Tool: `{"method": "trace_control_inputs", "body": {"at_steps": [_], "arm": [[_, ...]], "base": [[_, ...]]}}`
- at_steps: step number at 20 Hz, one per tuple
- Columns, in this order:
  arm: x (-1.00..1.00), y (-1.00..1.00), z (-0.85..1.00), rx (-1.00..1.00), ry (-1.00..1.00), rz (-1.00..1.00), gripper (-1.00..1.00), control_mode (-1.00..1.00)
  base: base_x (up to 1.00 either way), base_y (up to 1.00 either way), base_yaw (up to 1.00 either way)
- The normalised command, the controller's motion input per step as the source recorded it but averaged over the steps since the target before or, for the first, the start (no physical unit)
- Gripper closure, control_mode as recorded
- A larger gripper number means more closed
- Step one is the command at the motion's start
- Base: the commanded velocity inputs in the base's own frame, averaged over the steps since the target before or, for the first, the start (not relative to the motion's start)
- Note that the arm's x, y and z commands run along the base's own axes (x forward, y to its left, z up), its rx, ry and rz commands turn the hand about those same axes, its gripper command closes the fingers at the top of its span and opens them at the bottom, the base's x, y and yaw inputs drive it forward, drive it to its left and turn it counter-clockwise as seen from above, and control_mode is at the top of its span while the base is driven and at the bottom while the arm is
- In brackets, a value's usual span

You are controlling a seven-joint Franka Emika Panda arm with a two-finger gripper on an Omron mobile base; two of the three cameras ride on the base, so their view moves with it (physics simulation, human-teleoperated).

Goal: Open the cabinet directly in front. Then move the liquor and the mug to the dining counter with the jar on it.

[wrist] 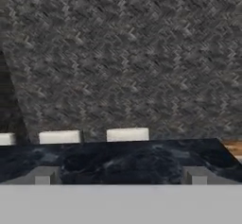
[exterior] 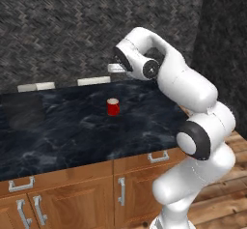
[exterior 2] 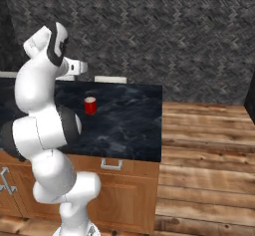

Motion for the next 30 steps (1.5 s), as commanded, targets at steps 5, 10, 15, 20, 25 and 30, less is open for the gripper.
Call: {"method": "trace_control_inputs", "body": {"at_steps": [5,10,15,20,25,30], "arm": [[-1.0,0.0,1.0,0.0,-0.66,0.0,-1.0,-1.0],[-1.0,0.0,0.79,0.0,-0.62,-0.02,-1.0,-1.0],[-0.62,0.02,0.05,-0.01,-0.33,-0.02,-1.0,-1.0],[-0.15,0.02,0.0,-0.01,-0.12,0.0,-1.0,-1.0],[0.0,0.11,0.16,-0.01,0.0,0.0,-1.0,-1.0],[-0.36,0.7,0.97,-0.06,0.06,0.05,-1.0,-1.0]], "base": [[0.0,0.0,0.0],[0.0,0.0,0.0],[0.0,0.0,0.0],[0.0,0.0,0.0],[0.0,0.0,0.0],[0.0,0.0,0.0]]}}
